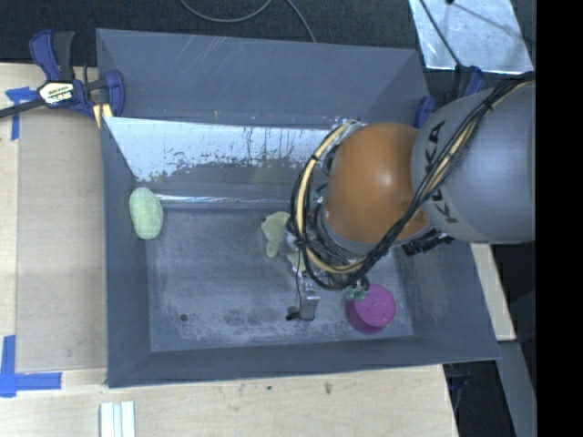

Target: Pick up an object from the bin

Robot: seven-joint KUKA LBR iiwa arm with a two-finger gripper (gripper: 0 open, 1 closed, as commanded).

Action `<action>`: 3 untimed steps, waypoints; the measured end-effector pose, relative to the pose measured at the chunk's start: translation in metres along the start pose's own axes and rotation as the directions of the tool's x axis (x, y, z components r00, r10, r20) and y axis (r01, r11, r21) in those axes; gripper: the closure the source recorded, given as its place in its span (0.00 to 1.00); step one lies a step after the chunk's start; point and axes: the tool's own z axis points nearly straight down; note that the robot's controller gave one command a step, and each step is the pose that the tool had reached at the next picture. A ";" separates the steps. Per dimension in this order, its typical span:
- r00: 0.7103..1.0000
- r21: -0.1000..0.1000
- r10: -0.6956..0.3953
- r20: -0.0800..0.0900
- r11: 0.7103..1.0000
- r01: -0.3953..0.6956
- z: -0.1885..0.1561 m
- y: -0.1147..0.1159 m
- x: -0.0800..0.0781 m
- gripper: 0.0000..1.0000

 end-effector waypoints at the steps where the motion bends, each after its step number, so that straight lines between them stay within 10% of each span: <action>1: 0.986 -0.001 -0.165 0.003 0.986 0.165 0.017 -0.038 -0.023 0.00; 3: 0.969 0.000 -0.248 0.001 0.969 0.248 0.014 -0.071 -0.044 0.00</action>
Offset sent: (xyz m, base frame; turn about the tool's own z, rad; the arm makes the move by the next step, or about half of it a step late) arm 0.0369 -0.0632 -0.0028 -0.2035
